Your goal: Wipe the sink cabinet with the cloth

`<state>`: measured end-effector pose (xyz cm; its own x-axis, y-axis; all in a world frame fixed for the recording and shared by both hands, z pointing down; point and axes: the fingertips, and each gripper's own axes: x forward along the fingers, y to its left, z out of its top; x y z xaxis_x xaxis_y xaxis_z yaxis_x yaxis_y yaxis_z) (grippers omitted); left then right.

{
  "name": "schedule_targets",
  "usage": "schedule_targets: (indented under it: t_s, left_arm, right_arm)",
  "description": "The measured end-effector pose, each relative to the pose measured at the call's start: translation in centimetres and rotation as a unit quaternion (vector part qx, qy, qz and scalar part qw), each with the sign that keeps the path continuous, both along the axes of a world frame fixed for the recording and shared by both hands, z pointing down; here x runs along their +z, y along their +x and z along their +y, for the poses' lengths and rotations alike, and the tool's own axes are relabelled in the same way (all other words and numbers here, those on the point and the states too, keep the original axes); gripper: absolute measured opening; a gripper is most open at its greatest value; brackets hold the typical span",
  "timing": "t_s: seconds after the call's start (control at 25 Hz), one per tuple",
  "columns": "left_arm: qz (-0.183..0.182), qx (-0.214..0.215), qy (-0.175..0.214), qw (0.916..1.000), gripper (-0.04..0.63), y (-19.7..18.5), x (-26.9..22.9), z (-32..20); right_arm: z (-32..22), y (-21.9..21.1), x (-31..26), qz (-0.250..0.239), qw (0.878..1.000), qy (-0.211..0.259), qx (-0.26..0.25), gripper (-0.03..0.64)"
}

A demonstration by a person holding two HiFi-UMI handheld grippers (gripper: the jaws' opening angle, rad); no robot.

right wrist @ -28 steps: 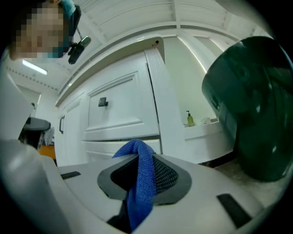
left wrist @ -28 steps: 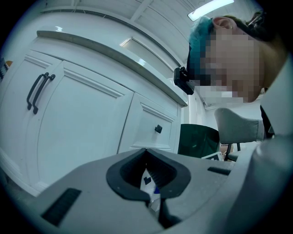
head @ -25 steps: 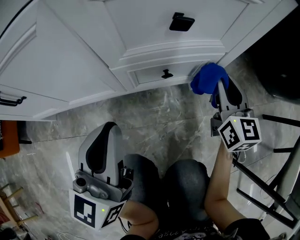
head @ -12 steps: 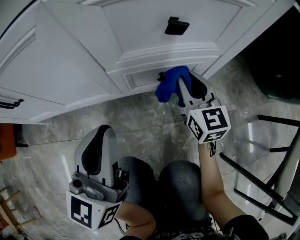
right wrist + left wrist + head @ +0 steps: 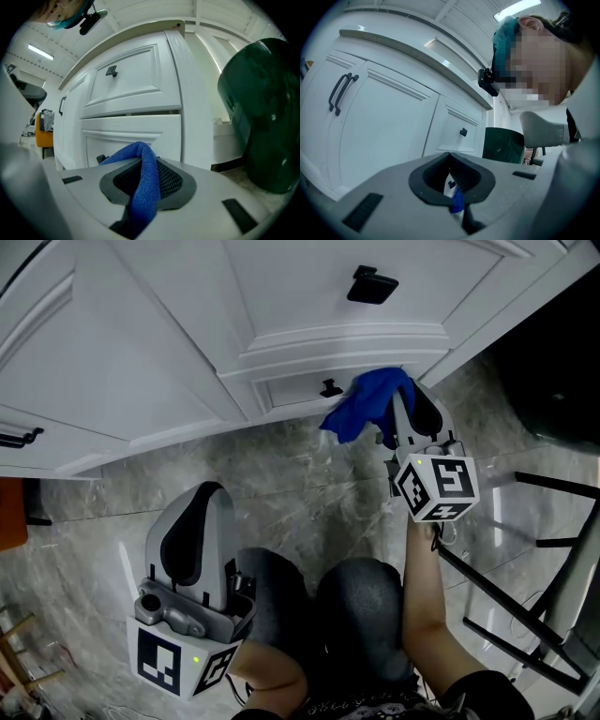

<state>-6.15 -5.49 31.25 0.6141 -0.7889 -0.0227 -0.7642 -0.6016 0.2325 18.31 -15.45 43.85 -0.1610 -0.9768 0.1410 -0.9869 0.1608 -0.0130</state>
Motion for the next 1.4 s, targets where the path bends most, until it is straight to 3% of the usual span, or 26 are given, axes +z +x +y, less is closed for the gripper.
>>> schedule_targets:
  t_s: [0.52, 0.72, 0.96, 1.4]
  left_arm:
    - [0.002, -0.001, 0.002, 1.0000, 0.005, -0.1, -0.1, 0.0]
    - [0.001, -0.002, 0.003, 1.0000, 0.005, -0.1, -0.2, 0.0]
    - [0.000, -0.007, 0.005, 1.0000, 0.005, -0.3, -0.3, 0.1]
    - [0.003, -0.009, 0.006, 0.9999, 0.005, -0.3, -0.5, 0.1]
  right_arm:
    - [1.1, 5.4, 1.4, -0.005, 0.996, -0.011, 0.084, 0.091]
    - [1.1, 6.0, 1.9, -0.007, 0.996, -0.012, 0.092, 0.092]
    - [1.3, 5.6, 1.8, -0.012, 0.996, -0.012, 0.082, 0.091]
    - [4.1, 2.0, 1.0, -0.044, 0.999, -0.001, 0.002, 0.087]
